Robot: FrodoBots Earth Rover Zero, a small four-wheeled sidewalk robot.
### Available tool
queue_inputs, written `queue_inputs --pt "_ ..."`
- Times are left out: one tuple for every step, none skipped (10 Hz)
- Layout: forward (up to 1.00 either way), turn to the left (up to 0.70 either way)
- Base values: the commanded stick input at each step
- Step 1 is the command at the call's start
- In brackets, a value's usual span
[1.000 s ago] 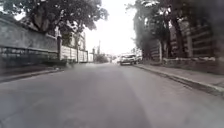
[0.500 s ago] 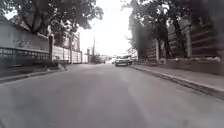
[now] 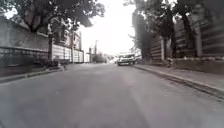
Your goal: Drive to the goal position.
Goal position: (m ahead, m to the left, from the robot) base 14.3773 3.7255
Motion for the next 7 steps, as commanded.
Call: queue_inputs --pt "1.00 0.00" --pt "1.00 0.00" --pt "1.00 0.00" --pt "1.00 0.00" --pt "1.00 0.00" --pt "1.00 0.00" --pt "1.00 0.00"
